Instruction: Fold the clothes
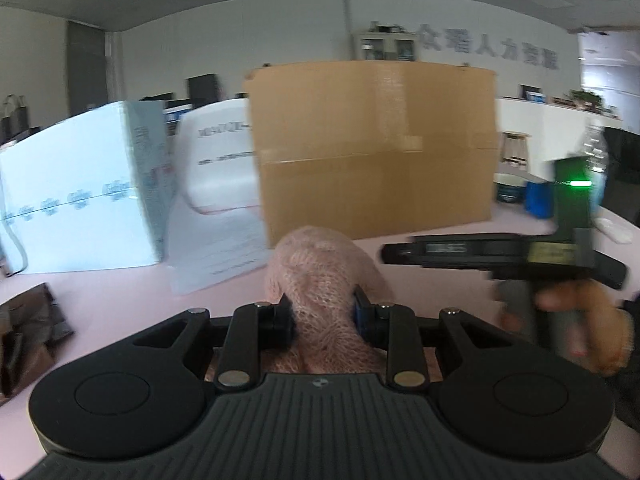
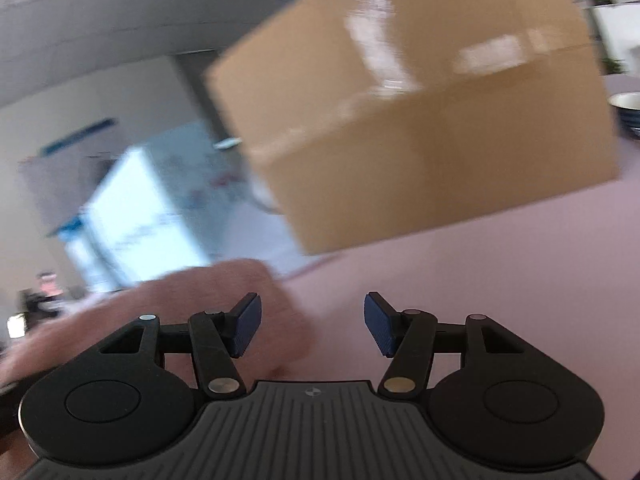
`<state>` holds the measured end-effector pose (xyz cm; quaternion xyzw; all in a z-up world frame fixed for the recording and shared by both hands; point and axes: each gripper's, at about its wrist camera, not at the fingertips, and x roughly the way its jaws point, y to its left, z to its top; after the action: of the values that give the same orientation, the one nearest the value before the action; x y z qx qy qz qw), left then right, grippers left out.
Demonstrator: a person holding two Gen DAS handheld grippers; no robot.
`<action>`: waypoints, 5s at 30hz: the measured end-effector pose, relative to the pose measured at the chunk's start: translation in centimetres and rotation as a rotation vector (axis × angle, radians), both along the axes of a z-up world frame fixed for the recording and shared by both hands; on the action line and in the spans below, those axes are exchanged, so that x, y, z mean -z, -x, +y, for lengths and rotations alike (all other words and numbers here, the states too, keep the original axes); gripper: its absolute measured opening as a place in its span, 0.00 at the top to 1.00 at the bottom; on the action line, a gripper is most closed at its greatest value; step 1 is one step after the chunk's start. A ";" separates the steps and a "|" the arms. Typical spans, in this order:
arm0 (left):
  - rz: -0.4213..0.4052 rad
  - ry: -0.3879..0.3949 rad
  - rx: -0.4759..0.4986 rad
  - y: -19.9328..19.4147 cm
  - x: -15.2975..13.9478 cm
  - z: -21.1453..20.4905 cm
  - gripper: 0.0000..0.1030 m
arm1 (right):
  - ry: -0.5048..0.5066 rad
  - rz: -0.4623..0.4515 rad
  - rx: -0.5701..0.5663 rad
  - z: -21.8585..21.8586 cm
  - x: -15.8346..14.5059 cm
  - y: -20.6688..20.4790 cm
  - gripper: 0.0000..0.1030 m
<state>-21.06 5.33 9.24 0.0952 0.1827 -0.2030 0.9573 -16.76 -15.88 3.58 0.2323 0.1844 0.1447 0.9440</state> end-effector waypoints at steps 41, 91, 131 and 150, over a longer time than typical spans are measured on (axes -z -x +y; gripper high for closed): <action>-0.313 -0.484 0.422 7.5 5.2 -2.5 0.75 | 0.269 0.277 -0.281 4.7 1.3 -2.5 0.91; 0.246 0.015 -0.063 -3.4 0.7 -1.1 0.27 | 0.468 0.240 -0.134 3.5 -0.4 -2.1 0.81; 0.267 0.103 -0.104 -1.6 5.9 2.0 0.00 | 0.058 0.307 -0.148 -3.6 2.2 -5.5 0.35; 0.069 0.078 -0.120 1.5 2.5 -1.4 0.00 | 0.108 0.262 -0.138 -2.9 2.6 -5.1 0.33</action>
<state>-22.53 3.91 6.70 0.0394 0.2130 -0.1554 0.9638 -11.64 -18.81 0.94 0.1849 0.3289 0.1677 0.9108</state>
